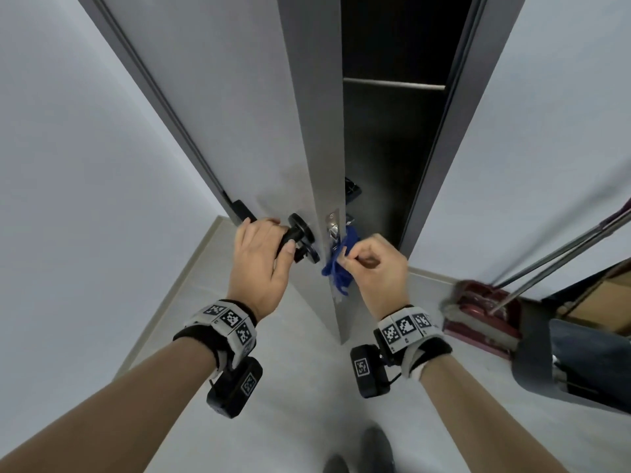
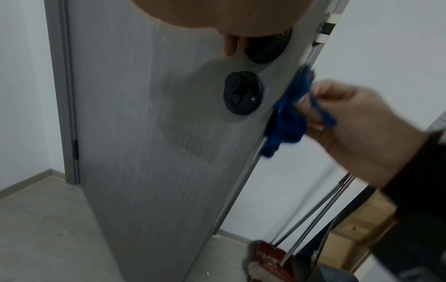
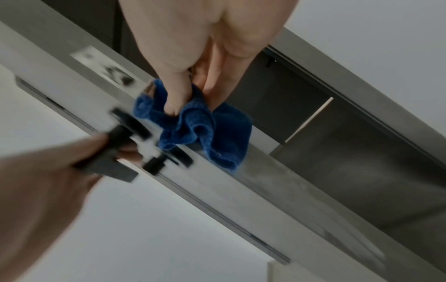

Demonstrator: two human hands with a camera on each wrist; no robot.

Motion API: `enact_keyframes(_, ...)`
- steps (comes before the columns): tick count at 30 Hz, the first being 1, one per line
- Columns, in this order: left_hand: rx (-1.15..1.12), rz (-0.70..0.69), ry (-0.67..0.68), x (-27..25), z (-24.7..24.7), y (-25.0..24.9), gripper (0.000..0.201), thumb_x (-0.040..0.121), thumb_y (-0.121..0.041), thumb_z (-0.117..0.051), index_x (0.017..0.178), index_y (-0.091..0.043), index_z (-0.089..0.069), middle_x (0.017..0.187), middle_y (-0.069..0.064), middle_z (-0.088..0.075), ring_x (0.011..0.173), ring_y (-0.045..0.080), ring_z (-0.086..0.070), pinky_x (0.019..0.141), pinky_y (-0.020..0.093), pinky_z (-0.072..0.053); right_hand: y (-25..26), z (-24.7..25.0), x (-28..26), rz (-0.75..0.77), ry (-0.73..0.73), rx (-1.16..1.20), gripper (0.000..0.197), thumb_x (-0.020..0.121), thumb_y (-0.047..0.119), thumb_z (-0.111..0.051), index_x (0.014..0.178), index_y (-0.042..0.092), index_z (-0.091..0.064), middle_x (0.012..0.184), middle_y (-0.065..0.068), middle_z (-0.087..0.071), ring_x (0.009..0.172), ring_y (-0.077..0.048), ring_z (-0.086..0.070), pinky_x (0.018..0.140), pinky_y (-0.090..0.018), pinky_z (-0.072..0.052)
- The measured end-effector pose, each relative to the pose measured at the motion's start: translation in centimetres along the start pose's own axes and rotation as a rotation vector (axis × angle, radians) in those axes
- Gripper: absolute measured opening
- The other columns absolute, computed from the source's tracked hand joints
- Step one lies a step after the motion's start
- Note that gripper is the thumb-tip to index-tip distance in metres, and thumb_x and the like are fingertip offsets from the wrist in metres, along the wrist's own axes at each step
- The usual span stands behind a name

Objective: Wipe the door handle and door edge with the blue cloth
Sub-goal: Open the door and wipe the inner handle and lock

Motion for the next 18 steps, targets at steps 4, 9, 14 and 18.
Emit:
enact_keyframes(4,-0.023,-0.031,-0.07,0.0,0.2,0.3,0.02,0.099,-0.025,-0.04,0.091,-0.017,-0.056,0.09,-0.011,-0.047,0.093,0.008,-0.04,0.106,0.05,-0.032,-7.2,-1.3,-0.8,-0.237,0.05,-0.06,0.023,0.081,0.004,-0.076,0.072,0.018,-0.06,0.073,-0.002,-0.067,0.066,-0.02,-0.067,0.069,-0.051,-0.058)
enact_keyframes(9,-0.038,-0.032,-0.106,0.7,-0.4,0.0,0.025,0.099,-0.029,-0.038,0.09,-0.015,-0.057,0.091,-0.009,-0.049,0.092,0.012,-0.045,0.103,0.052,-0.034,-4.8,0.2,0.1,-0.118,0.04,-0.043,0.025,0.079,0.004,-0.08,0.075,0.023,-0.064,0.079,-0.002,-0.068,0.072,-0.016,-0.067,0.07,-0.032,-0.058)
enact_keyframes(14,-0.072,-0.015,-0.223,1.7,-1.9,-0.4,0.026,0.098,-0.03,-0.04,0.087,-0.013,-0.058,0.09,-0.002,-0.053,0.091,0.017,-0.048,0.104,0.047,-0.035,0.9,1.2,0.6,0.099,0.006,0.111,0.036,0.078,0.002,-0.081,0.083,0.034,-0.065,0.085,0.008,-0.068,0.08,-0.016,-0.071,0.073,-0.028,-0.058)
enact_keyframes(18,-0.091,-0.021,-0.341,2.6,-2.6,-1.1,0.03,0.097,-0.029,-0.04,0.08,-0.011,-0.055,0.081,-0.002,-0.048,0.082,0.016,-0.042,0.097,0.043,-0.038,0.1,2.3,1.7,0.158,-0.148,0.098,0.047,0.074,0.002,-0.084,0.088,0.036,-0.055,0.082,0.024,-0.066,0.07,-0.001,-0.064,0.067,-0.014,-0.052)
Point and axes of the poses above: each hand's wrist, its own x-axis towards the middle knuckle, its own z-axis out of the back of the hand, y = z × x, the point moved 10 cm from there along x, towards the middle knuckle
